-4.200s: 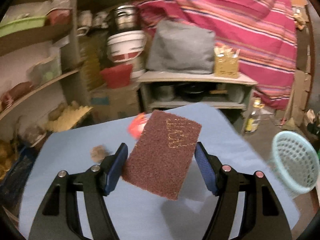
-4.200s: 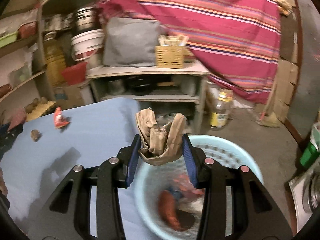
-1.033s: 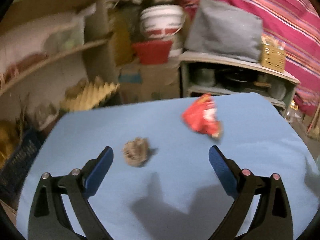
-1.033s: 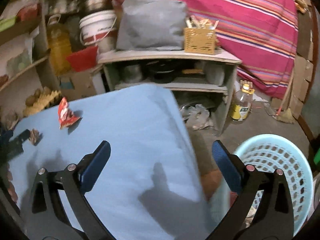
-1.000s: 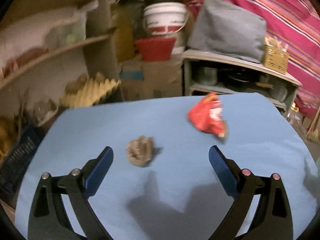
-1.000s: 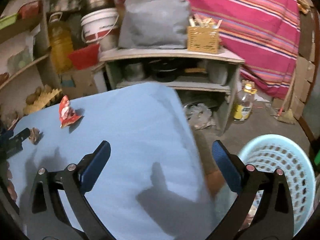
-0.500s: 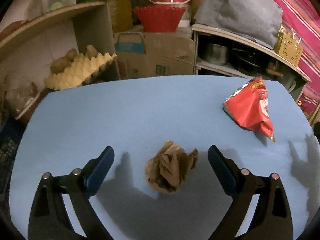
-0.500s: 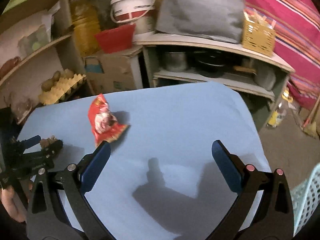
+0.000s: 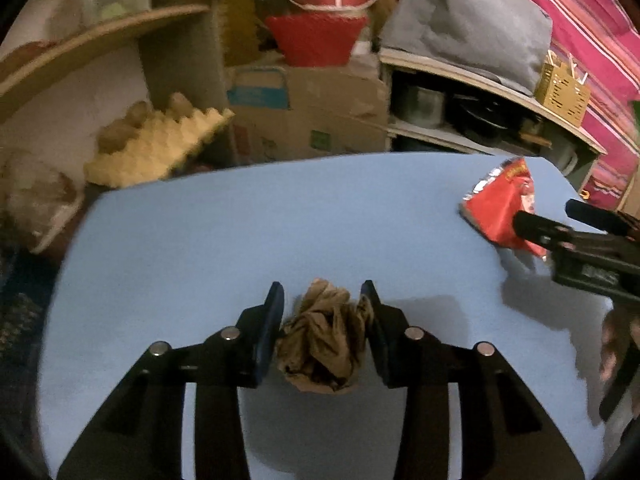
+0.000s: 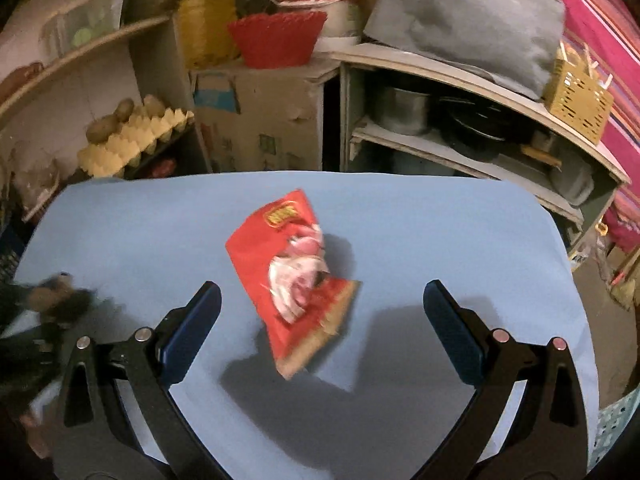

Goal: Collect trash
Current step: 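Grasp the brown paper ball with the left tool while the right tool grasps the red chip bag, then carry the red chip bag to the basket and open the right tool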

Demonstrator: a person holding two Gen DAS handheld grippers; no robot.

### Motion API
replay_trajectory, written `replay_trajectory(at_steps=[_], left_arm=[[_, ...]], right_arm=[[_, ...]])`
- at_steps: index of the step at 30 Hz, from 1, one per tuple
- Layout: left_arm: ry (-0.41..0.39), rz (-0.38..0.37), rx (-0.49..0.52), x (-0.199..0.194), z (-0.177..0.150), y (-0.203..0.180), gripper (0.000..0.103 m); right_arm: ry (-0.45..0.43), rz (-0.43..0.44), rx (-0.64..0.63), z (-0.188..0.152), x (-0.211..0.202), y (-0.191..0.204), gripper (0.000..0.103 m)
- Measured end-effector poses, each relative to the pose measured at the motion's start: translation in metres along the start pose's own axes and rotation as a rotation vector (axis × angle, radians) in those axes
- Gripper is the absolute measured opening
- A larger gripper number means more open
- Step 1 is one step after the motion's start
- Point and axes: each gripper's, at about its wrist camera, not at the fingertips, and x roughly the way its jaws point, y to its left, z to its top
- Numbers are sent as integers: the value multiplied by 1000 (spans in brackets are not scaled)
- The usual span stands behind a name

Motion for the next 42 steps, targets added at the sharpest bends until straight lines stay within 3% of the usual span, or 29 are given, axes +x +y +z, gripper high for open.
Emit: replay_trajectory(at_steps=[1, 3, 5, 8, 15, 20, 34, 42], left_arm=[[-7, 13, 0, -4, -1, 6, 40], [-22, 36, -2, -12, -6, 17, 40], [-35, 58, -8, -21, -11, 28, 40], [-38, 76, -16, -30, -18, 37, 40], [-77, 90, -14, -68, -33, 22, 40], [-101, 61, -5, -95, -41, -10, 40], [-207, -35, 55, -158, -72, -140, 40], [-194, -123, 60, -162, -75, -216, 40]], right_arm=[[9, -14, -18, 2, 6, 4, 96], [41, -39, -68, 2, 20, 14, 73], [68, -13, -78, -1, 29, 16, 57], [62, -2, -96, -5, 26, 17, 49], [32, 6, -98, -31, -33, -1, 48], [19, 5, -54, -70, -91, -43, 48], [-161, -116, 143, -178, -234, -184, 48], [-228, -120, 213, -196, -278, -241, 48]])
